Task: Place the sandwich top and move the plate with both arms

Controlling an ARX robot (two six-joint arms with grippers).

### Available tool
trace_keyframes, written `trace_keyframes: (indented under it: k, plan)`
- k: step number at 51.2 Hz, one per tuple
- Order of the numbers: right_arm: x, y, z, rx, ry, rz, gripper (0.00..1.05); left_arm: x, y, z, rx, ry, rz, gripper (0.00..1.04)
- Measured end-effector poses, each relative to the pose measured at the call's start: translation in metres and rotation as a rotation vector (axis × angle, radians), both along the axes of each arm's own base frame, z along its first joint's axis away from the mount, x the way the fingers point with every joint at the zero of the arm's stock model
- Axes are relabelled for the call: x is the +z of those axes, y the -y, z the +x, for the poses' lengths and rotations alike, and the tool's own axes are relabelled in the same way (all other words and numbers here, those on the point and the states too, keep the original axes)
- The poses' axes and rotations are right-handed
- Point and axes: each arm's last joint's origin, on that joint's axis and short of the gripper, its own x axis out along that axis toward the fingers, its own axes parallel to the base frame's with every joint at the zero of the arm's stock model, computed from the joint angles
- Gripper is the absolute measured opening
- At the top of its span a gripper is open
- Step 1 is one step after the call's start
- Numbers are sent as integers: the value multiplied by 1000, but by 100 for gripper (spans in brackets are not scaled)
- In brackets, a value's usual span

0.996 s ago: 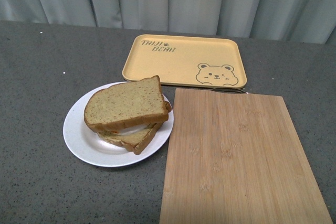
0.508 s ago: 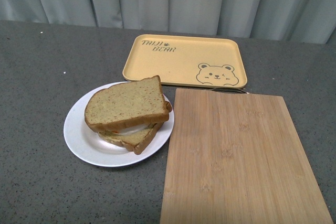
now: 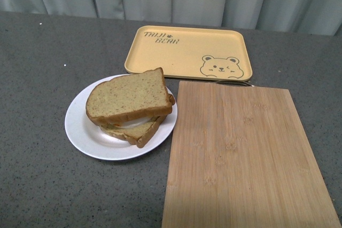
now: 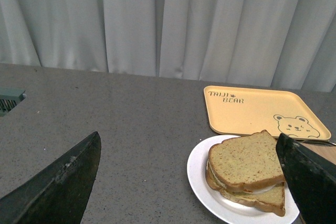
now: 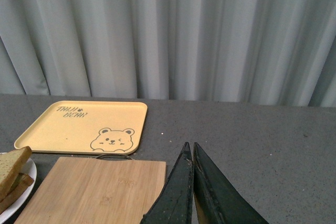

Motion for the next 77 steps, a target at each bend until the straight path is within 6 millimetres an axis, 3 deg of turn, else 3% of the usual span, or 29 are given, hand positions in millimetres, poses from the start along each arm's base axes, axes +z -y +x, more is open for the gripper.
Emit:
trace_keyframes:
  k: [11, 14, 29, 35, 39, 49, 60, 68, 77]
  plan:
    - [-2, 0, -9, 2, -2, 0, 1, 0, 0, 0, 0, 0, 0, 98]
    - [-2, 0, -9, 2, -3, -2, 7, 0, 0, 0, 0, 0, 0, 98]
    - [-2, 0, -9, 2, -3, -2, 57, 0, 0, 0, 0, 0, 0, 98]
    - [-2, 0, -9, 2, -3, -2, 85, -2, 4, 13, -100, -345, -179, 98]
    - [-2, 0, -9, 2, -3, -2, 97, -3, 10, 31, -114, -431, -259, 98]
    - [-2, 0, -9, 2, -3, -2, 95, -11, 22, 82, -131, -594, -510, 98]
    - [-2, 0, -9, 2, -3, -2, 95, -60, 31, 140, -69, -856, -772, 98]
    - [-2, 0, -9, 2, -3, -2, 95, -83, 34, 156, -45, -945, -816, 98]
    - [-2, 0, -9, 2, -3, -2, 95, -94, 36, 164, -52, -969, -809, 98]
